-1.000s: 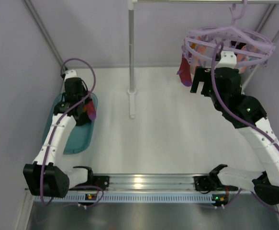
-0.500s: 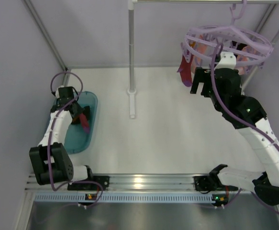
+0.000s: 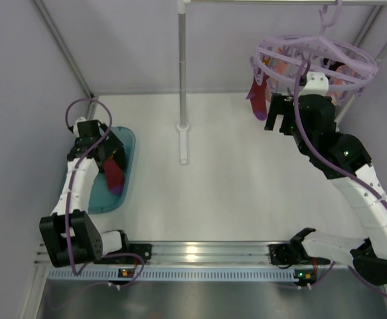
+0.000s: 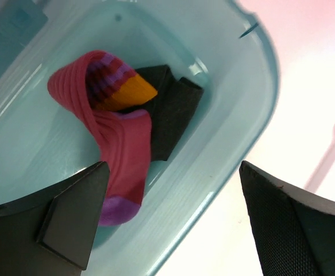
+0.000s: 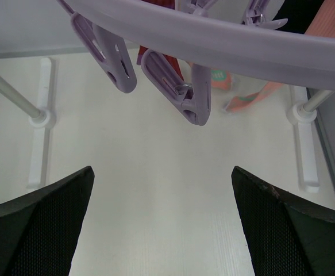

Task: Remove the socks clipped to the hanger

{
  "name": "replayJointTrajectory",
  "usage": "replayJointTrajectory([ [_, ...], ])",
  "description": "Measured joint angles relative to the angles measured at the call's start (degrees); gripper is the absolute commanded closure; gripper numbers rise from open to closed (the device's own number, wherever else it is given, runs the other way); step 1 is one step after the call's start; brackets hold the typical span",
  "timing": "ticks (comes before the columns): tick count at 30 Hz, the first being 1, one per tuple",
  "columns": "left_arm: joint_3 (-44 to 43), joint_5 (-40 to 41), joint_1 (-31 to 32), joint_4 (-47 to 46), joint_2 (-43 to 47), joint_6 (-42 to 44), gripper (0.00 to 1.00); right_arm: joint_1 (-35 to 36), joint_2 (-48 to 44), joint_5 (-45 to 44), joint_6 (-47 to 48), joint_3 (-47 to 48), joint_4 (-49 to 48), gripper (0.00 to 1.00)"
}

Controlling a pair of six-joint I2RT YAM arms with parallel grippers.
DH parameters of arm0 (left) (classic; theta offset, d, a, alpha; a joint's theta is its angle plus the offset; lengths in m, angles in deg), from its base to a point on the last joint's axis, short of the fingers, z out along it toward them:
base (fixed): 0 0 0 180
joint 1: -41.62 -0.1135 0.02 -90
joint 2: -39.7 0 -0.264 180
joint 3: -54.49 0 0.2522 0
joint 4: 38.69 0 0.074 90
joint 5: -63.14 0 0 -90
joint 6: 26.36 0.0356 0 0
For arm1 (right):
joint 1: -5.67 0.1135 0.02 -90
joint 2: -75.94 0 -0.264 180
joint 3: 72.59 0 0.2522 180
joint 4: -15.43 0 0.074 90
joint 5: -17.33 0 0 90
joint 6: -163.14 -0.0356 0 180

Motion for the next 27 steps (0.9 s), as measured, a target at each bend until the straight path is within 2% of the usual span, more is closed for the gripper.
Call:
replayJointTrajectory([
  [5, -0.81, 2.14, 2.91, 0.02, 8.72, -0.57, 0.02, 0.0, -0.13, 0.0, -0.04, 0.42, 0.37, 0.01],
  [13, -7.08, 6.99, 19.69, -0.11, 11.96, -0.2, 0.02, 0.0, -0.07, 0.0, -0.09, 0.79, 0.81, 0.0],
  [20, -12.2, 12.28, 37.73, -0.2, 6.29, 0.59, 0.02, 0.0, 1.05, -0.28, -0.57, 3.15, 3.54, 0.01],
  [27, -17.84, 17.81, 51.39, -0.13, -2.6, 2.97, 0.02, 0.0, 1.05, -0.48, -1.29, 3.43, 4.83, 0.01],
])
